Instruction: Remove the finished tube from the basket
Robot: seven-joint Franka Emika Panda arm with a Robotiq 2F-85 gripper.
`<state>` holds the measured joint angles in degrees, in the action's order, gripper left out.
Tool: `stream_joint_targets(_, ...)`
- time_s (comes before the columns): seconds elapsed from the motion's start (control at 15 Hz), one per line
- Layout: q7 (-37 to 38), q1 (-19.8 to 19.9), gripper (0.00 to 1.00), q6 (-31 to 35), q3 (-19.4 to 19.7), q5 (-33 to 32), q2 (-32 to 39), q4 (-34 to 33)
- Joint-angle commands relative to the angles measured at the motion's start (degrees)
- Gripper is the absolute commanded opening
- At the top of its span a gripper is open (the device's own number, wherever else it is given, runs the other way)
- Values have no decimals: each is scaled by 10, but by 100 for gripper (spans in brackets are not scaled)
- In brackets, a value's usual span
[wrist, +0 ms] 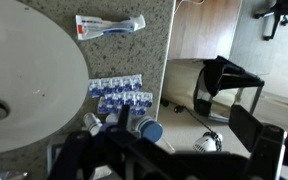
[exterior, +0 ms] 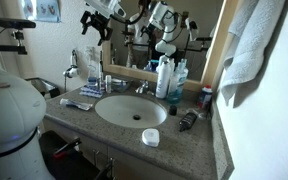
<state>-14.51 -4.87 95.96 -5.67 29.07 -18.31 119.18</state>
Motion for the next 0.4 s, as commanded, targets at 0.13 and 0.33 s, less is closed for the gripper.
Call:
stream_joint_targets(0.13,53,-7,100,172,-20,-73,-59,64)
stream_joint_targets(0.33,102,-4,100,266,-34,-126,-75,95)
